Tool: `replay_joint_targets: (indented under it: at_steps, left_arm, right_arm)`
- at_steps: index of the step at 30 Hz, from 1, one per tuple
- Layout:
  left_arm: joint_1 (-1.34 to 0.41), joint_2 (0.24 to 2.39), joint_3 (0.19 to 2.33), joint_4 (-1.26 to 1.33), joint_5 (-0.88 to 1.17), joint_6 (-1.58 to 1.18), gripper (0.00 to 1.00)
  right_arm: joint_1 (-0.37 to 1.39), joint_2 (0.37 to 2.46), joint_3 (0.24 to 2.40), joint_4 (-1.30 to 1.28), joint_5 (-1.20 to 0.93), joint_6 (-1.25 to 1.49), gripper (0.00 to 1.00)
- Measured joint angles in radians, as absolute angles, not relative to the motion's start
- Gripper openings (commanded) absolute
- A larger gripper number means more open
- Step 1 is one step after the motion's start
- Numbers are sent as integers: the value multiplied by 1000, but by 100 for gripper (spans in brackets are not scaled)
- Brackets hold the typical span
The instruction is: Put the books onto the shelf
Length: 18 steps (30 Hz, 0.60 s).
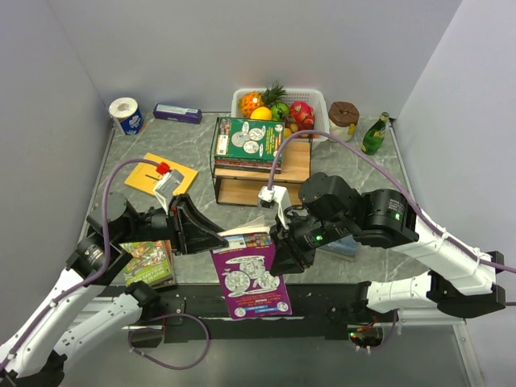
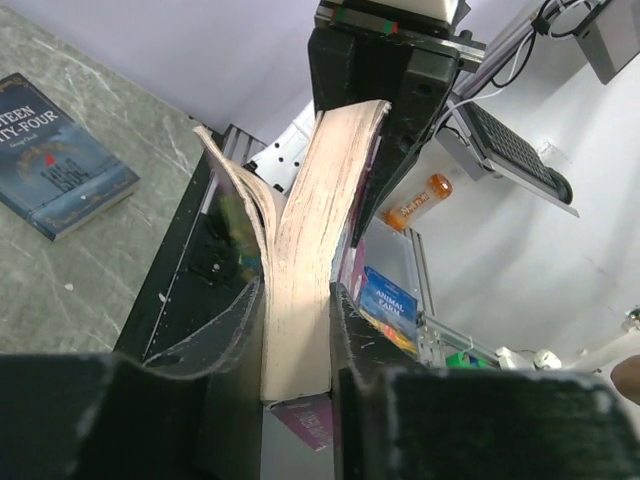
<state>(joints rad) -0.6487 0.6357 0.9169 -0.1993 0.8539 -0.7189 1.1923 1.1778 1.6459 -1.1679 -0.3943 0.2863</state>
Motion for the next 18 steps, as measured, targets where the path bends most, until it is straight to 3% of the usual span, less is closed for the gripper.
replay_joint_targets:
  at_steps: [2,3,6,8,9,10,11,18]
  left_arm:
    - [-647,645,916,-197,860,-718,1]
    - [-647,647,917,-196,859,-717,1]
    - [-647,648,920,-196,826,-717,1]
    - [-648,642,923,-201,781,-716,1]
    - [-650,640,925,-207,750,-717,1]
    - [-651,640,927,-211,709,-718,1]
    - [-651,642,930,-210,672,-722,1]
    - [-651,714,973,-143,276,-813,1]
  right_arm:
    - [1191,1183,1655,-1179,-395,284,5]
    - [1190,1184,1658,-1183,-390,283,35]
    - [1190,1189,1680,-1198,-332,287,65]
    - [1188,1181,1687,-1188,-239,306,76]
    - [1186,1172,1687,-1169,-189,318,88]
    - [1185,1159,1687,-1149,-123,331,95]
    - [1185,1146,1687,-1132,-70,344,99]
    - [1180,915,1596,-912,336,403,99]
